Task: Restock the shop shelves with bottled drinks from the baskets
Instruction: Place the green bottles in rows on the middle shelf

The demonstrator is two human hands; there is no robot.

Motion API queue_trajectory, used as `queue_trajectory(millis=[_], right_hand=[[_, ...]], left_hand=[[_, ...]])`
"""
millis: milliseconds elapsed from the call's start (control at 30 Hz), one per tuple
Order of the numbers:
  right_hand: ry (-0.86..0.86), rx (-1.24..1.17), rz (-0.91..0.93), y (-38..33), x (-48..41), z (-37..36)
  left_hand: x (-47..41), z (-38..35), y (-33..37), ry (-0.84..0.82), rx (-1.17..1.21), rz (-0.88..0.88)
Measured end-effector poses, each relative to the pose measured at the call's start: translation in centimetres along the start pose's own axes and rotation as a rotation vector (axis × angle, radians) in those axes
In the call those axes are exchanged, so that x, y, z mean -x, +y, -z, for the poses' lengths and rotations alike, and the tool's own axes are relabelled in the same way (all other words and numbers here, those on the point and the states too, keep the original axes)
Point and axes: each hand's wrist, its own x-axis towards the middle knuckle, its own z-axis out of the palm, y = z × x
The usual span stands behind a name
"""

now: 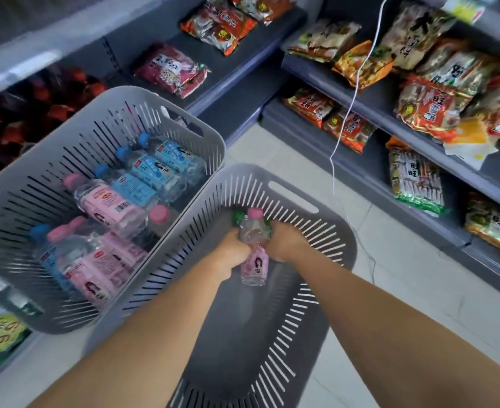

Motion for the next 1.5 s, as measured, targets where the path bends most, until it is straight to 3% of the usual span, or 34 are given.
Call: queue_trajectory(millis=[133,400,533,667,800,967,1067,1333,1500], right_hand=[[-0.136,-0.181,-0.033,-1.0,-0.7,-0.1],[-0.108,-0.126,-0.165,-1.0,-0.7,-0.5],[-0.09,-0.227,-0.221,-1.3,-1.0,-1.5],[-0.181,-0.175,-0.218,-1.4,-1.0,-3.3],[-0.337,-0.27,-0.211,-1.1,-0.5,-4.1],[-0.352,-0.373,-0.227,-0.9,1.8,-1.8],[-0.319,-0.595,-0.251,-0.9,4.2,0.5],[-0.206,-0.98,-0.073,-2.6,10.8,6.3],[-0.156,-0.951,0.149,-5.9,14.8,9.5]], left_hand=[[-0.5,-0.1,-0.6,0.014,-0.045,-0.009],[-1.1,1.6,-2.7,0.057,-0.023,0.124],[-0.8,2.1,-3.8,0.084,0.069,0.179],[-0.7,2.6,-4.2,0.054,0.076,0.166],[0.2,3.0,-4.5,0.045,0.027,0.166],[3.2,3.4,-3.3,-0.006,0.029,0.132],[5.7,4.1,-1.6,-0.051,0.024,0.069],[13.9,7.4,2.8,-0.086,-0.017,-0.146],[19.9,10.6,4.4,-0.025,-0.009,-0.221]])
